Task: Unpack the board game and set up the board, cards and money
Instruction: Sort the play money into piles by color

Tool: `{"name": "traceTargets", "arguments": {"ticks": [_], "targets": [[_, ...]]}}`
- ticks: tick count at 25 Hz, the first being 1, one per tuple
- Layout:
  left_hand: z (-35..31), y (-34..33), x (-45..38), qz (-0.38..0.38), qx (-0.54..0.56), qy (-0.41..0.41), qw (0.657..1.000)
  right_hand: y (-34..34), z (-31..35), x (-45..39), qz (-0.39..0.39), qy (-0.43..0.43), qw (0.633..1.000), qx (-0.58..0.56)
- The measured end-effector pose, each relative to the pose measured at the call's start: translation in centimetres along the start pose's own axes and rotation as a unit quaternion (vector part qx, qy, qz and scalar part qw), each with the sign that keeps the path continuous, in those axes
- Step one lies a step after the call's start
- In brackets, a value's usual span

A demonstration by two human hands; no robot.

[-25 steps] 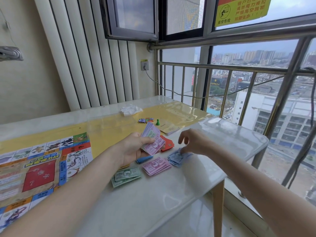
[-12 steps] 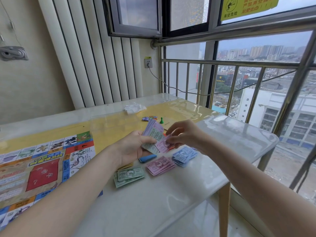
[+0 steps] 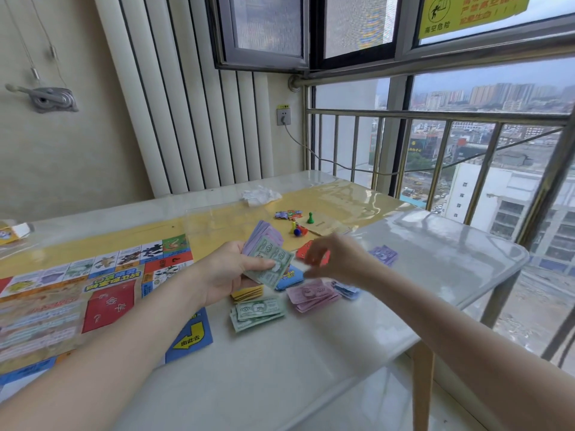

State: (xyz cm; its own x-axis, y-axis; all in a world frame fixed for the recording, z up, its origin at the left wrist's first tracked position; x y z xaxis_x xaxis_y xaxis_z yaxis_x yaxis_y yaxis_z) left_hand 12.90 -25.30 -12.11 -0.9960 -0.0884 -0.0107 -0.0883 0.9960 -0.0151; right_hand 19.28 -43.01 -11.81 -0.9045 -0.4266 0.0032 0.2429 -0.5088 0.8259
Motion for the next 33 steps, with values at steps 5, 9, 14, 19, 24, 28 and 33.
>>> {"name": "traceTargets", "arguments": {"ticks": [5,9,14,19,24,28,33], "targets": [[-0.2,-1.0,0.1,0.021,0.014,-0.004,1.0,0.5,1.4,-0.4,0.07,-0.048,0.969,-0.231],[-0.7,-0.4,0.3,0.04,0.099,0.004,0.994,0.0,1.7,-0.7,0.037,-0.052,0.973,-0.223],[-0.9,0.6,0.5,-0.005,0.053,-0.031,0.998,0.8,1.9,-0.9,0.066,-0.003,0.937,-0.342],[-0.7,0.5,0.5,-0.049,0.024,-0.058,0.997,0.1,3.3,-1.0,0.057,0.011,0.964,-0.261],[-0.4,0.5,0.9,0.002,0.074,-0.032,0.997,0.2,3.5,-1.0,0.042,0.005,0.976,-0.212],[-0.8,0.7,0.9,-0.004,0.027,-0.045,0.999,0.9,3.2,-1.0,0.035,-0.004,0.98,-0.194],[-0.9,0.7,0.7,-0.072,0.004,-0.065,0.995,0.5,3.8,-0.6,0.055,0.004,0.979,-0.198]]}}
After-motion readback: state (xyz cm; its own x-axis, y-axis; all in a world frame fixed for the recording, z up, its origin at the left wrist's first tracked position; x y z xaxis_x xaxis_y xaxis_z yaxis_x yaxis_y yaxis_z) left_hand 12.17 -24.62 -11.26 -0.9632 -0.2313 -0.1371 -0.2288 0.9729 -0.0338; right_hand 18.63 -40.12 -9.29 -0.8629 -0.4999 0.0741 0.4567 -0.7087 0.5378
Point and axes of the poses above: each hand's wrist, its own x-axis away from the middle knuckle, its own y-axis out of the back of the hand, z = x × y, the point moved 1 cm from there along -x, towards the middle knuckle, and after that the axes turned 14 degrees about -y, right-handed, at the moved point
